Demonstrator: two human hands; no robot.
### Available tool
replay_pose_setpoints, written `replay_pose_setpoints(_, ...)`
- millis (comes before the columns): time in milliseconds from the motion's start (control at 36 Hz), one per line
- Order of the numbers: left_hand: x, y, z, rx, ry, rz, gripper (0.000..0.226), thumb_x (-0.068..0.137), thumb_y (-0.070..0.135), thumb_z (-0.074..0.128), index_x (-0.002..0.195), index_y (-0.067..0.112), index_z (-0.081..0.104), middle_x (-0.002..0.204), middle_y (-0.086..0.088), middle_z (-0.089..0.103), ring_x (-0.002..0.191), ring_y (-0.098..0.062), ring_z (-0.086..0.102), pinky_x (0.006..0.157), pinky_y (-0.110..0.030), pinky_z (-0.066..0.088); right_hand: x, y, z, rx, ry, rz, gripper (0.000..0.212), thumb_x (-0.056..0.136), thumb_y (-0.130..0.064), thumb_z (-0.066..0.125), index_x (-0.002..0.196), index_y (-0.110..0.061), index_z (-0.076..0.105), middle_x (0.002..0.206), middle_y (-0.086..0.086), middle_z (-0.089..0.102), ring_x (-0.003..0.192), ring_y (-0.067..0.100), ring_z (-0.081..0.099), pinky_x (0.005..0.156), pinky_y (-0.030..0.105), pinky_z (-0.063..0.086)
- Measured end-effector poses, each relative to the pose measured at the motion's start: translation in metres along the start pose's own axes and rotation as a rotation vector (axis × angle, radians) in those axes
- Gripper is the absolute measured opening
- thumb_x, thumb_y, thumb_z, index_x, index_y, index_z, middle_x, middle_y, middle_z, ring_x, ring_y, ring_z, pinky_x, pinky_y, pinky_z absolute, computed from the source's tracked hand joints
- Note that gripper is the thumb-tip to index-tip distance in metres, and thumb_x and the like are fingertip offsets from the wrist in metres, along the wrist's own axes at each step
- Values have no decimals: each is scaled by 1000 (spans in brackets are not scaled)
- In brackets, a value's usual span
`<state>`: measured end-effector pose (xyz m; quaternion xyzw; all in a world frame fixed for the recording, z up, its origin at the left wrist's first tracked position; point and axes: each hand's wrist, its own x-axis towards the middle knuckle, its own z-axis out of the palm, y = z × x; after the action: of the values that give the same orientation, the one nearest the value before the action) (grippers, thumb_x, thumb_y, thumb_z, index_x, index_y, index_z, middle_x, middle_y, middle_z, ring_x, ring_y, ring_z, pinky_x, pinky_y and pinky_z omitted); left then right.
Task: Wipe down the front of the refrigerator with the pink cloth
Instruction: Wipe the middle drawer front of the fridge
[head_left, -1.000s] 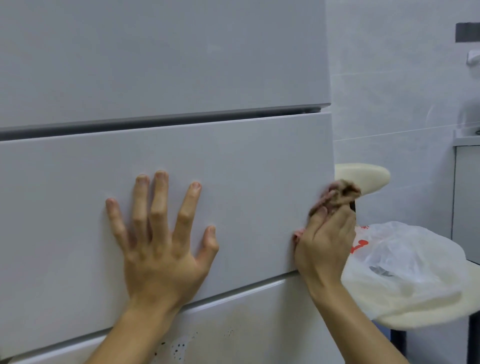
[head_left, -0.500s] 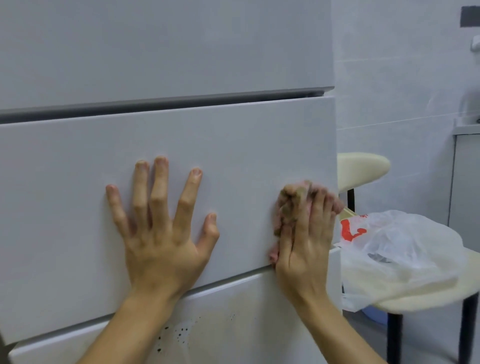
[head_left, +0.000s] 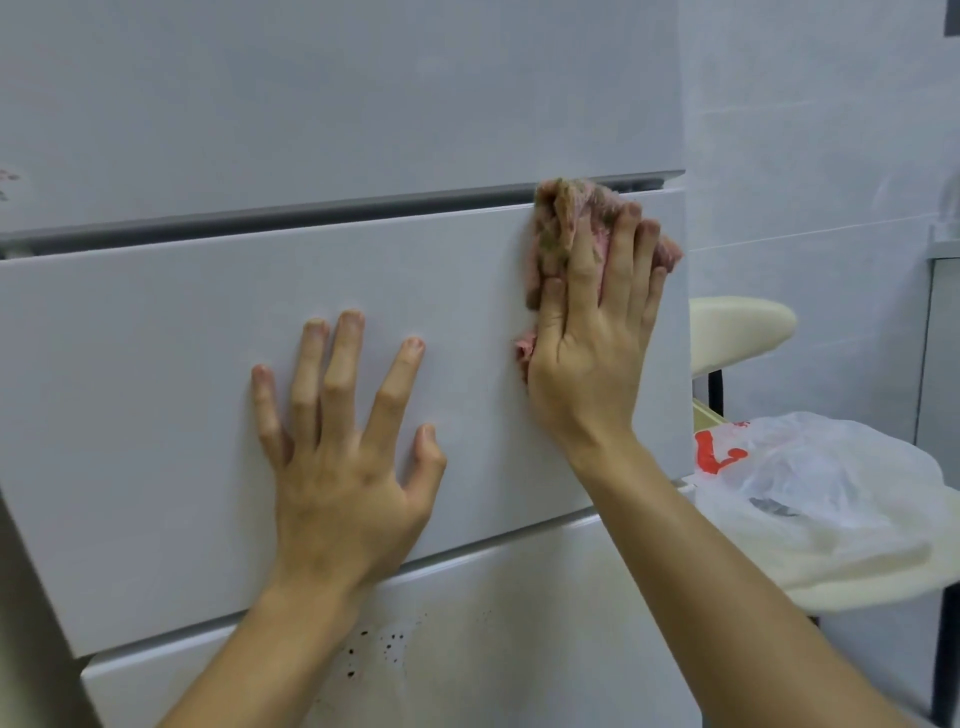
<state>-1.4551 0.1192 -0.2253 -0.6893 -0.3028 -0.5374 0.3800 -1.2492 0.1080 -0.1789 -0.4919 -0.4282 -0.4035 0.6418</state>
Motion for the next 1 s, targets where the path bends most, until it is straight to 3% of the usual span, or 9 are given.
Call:
replay_pose_setpoints(167, -1, -3, -3, 16, 10, 3, 61, 97, 32, 59, 156, 23, 50, 169, -15, 31, 158, -35, 25, 127, -63, 13, -114, 4, -21, 34, -185, -126, 55, 112, -28, 34, 163, -9, 25, 170, 25, 14, 160, 44, 10, 130, 59, 9)
replay_pose_setpoints(278, 0, -1, -7, 17, -24, -3, 62, 97, 34, 59, 158, 24, 47, 170, -14, 29, 159, -35, 23, 128, -62, 13, -169, 17, -31, -49, -296, -259, 79, 100, -30, 51, 168, -20, 10, 174, 17, -1, 161, 39, 3, 130, 56, 5)
replay_pose_setpoints(417, -1, -7, -11, 11, -54, 4, 63, 99, 35, 57, 159, 26, 44, 172, -11, 26, 160, -32, 21, 128, -60, 12, -145, 18, -35, -25, -309, -266, 66, 110, -31, 37, 168, -22, 7, 174, 17, 2, 162, 32, -1, 131, 51, 4)
replay_pose_setpoints(556, -1, -11, -12, 21, -66, 32, 63, 100, 35, 54, 161, 26, 42, 173, -11, 24, 161, -31, 19, 129, -58, 11, -61, 14, -22, 2, -158, -92, 56, 114, -34, 27, 161, -4, 34, 168, 30, 17, 159, 43, 10, 131, 56, 6)
replay_pose_setpoints(667, -3, -10, -9, 35, -50, 38, 63, 101, 34, 53, 162, 25, 39, 173, -11, 23, 161, -31, 18, 130, -57, 9, -18, 6, -9, 1, -75, 2, 57, 113, -36, 26, 162, -9, 33, 170, 26, 18, 159, 43, 12, 130, 58, 8)
replay_pose_setpoints(806, -4, -9, -5, 39, -15, 35, 61, 101, 33, 52, 161, 24, 41, 172, -12, 26, 161, -32, 20, 128, -61, 12, -52, -4, -9, 10, -67, -18, 55, 114, -36, 27, 161, -9, 31, 169, 25, 21, 159, 42, 14, 131, 55, 8)
replay_pose_setpoints(1000, -7, -13, -10, -3, -37, 40, 60, 102, 29, 53, 160, 19, 43, 172, -12, 25, 161, -31, 18, 130, -57, 10, -155, -13, -20, 7, -269, -203, 58, 112, -33, 35, 167, -24, 17, 173, 15, 11, 161, 34, 11, 131, 53, 11)
